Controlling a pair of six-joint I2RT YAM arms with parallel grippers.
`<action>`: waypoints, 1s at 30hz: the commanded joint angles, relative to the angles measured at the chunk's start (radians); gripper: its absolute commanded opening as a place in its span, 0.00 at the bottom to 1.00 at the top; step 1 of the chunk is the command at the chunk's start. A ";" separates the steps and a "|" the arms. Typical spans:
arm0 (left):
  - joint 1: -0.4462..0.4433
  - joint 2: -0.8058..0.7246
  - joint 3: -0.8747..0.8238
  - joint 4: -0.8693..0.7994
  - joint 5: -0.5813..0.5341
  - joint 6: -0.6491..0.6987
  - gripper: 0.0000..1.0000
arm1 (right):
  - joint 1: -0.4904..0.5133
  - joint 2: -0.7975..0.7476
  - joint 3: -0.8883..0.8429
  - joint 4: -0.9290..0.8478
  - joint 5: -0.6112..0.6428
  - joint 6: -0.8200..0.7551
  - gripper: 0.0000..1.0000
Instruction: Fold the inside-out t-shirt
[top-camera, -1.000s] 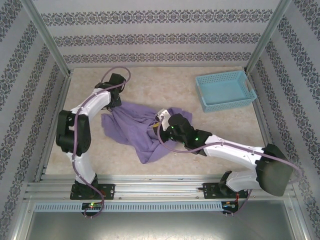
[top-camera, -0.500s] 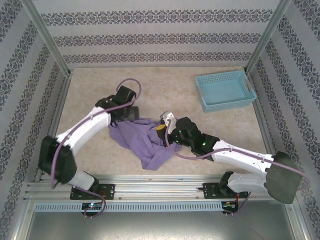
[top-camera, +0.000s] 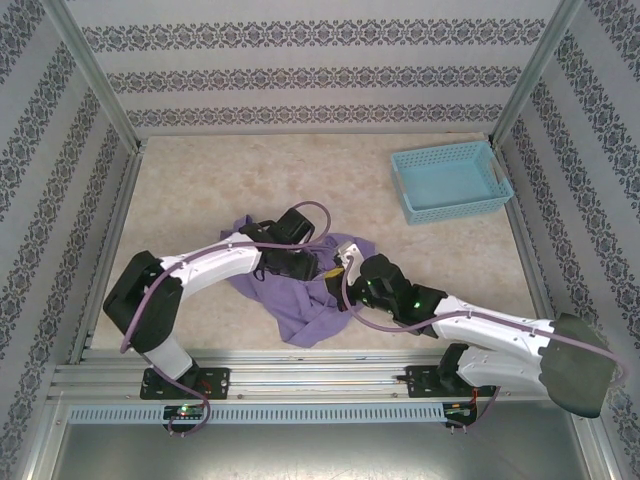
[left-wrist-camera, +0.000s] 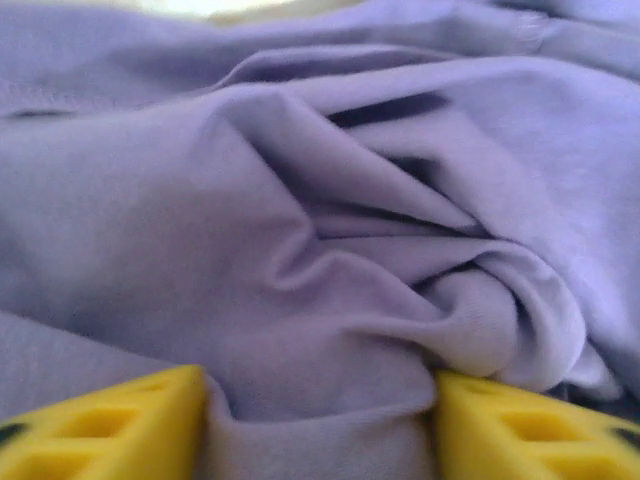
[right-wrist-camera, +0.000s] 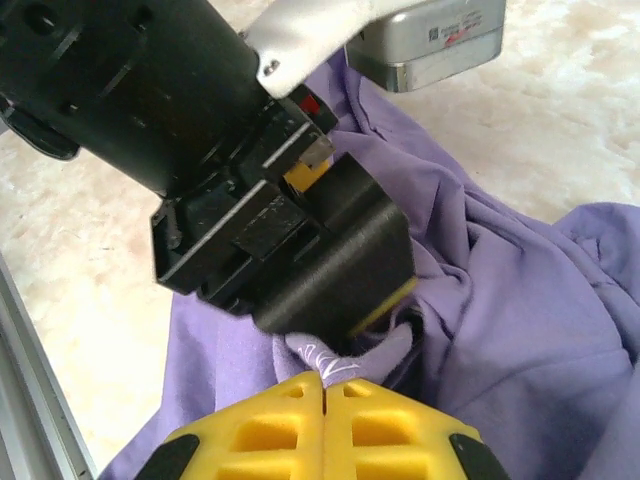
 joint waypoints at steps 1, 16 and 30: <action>-0.002 -0.006 -0.005 0.026 -0.035 -0.025 0.36 | 0.018 -0.033 -0.009 -0.020 0.095 0.024 0.00; 0.477 -0.563 -0.138 0.168 -0.019 -0.179 0.00 | -0.002 -0.296 0.087 -0.373 0.407 -0.115 0.00; 0.354 -0.404 -0.396 0.325 0.305 -0.173 0.00 | -0.046 -0.037 0.109 -0.404 0.203 0.034 0.52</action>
